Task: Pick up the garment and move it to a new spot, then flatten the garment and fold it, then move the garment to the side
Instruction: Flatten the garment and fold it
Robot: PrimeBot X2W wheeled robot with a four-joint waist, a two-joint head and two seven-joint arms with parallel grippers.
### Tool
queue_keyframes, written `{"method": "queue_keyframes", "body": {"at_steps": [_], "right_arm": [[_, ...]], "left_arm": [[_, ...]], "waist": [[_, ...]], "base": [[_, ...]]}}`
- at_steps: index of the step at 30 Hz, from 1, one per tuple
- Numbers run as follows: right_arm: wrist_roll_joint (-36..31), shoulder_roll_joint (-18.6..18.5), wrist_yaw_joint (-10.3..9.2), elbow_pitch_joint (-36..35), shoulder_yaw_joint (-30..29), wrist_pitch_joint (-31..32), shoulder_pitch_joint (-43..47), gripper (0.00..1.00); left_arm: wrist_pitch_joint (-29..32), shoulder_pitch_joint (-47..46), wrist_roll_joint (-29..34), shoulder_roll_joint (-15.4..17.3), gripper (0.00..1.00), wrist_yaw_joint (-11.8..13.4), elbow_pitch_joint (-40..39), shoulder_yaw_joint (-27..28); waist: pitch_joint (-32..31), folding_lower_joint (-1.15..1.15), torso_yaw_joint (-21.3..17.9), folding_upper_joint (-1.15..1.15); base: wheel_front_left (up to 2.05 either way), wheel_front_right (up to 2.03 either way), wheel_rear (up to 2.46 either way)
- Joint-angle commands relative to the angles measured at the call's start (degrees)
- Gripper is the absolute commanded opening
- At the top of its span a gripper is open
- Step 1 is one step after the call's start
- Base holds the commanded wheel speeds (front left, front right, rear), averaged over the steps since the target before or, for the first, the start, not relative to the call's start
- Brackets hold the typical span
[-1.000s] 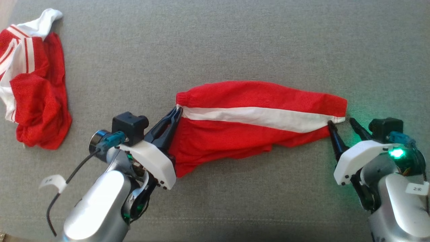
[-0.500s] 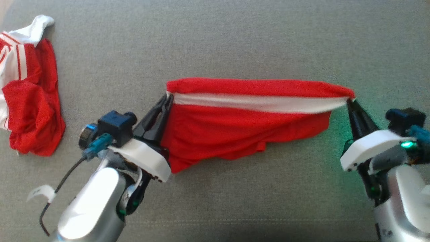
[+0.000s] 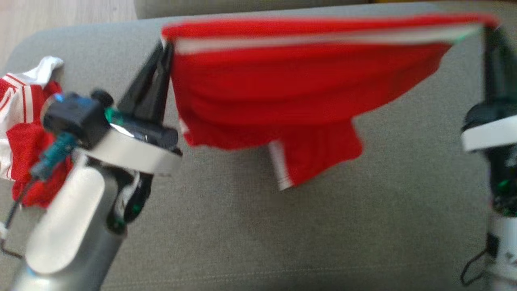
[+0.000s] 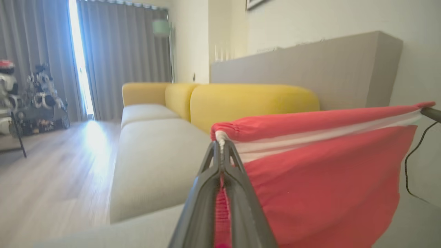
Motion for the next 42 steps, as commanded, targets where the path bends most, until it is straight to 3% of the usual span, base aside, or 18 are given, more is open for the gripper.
{"method": "queue_keyframes", "body": {"at_steps": [1, 9, 14, 18, 23, 32, 37, 42], "right_arm": [[1.73, -0.84, 0.2, -4.63, 0.09, 1.9, -3.09, 0.0], [4.67, -0.91, 0.2, -10.01, -1.67, 8.3, -7.06, 0.0], [5.8, -1.04, 0.2, -8.07, -2.42, 9.25, -10.47, 0.0], [6.84, -1.53, 0.2, -3.63, -2.66, 9.55, -17.47, 0.0], [7.25, -2.08, 0.2, 7.05, -1.3, 8.37, -31.67, 0.0], [4.82, -0.61, 0.2, 31.05, 3.61, -2.93, -53.79, 0.0], [2.28, 1.93, 0.2, 46.54, 8.54, -9.01, -57.56, 0.0], [1.97, 3.61, 0.2, 61.85, 12.64, -12.04, -55.86, 0.0]], "left_arm": [[1.01, -5.27, 0.58, 2.34, 0.0, 0.46, -3.7, 3.4], [6.15, -11.45, 0.47, 2.6, 0.0, 0.42, -8.0, 3.32], [7.85, -14.86, 0.13, 2.09, 0.0, -0.08, -7.44, 3.01], [8.94, -20.82, -1.83, 0.84, 0.0, -2.1, -3.25, 3.31], [7.9, -32.28, -2.56, -1.8, 0.0, -5.57, 7.15, 3.11], [-1.5, -51.96, 0.63, -8.52, 0.0, -6.8, 33.49, 2.83], [-5.5, -55.15, 1.41, -10.75, 0.0, -8.1, 47.09, 2.23], [-6.72, -51.14, -0.14, -13.32, 0.0, -8.01, 59.57, 3.28]], "waist": [[-0.96, 0.0, -0.18, 0.0], [-0.74, 0.0, -0.62, 0.0], [1.39, 0.0, -0.61, 0.0], [4.61, 0.0, -0.38, 0.0], [9.07, 0.0, -0.28, 0.0], [13.44, 0.0, 0.15, 0.0], [13.87, 0.0, -0.92, 0.0], [14.41, 0.0, -1.1, 0.0]], "base": [[0.0, 0.0, 0.0], [0.0, 0.0, 0.0], [0.0, 0.0, 0.0], [0.0, 0.0, 0.0], [0.0, 0.0, 0.0], [0.0, 0.0, 0.0], [0.0, 0.0, 0.0], [0.0, 0.0, 0.0]]}}
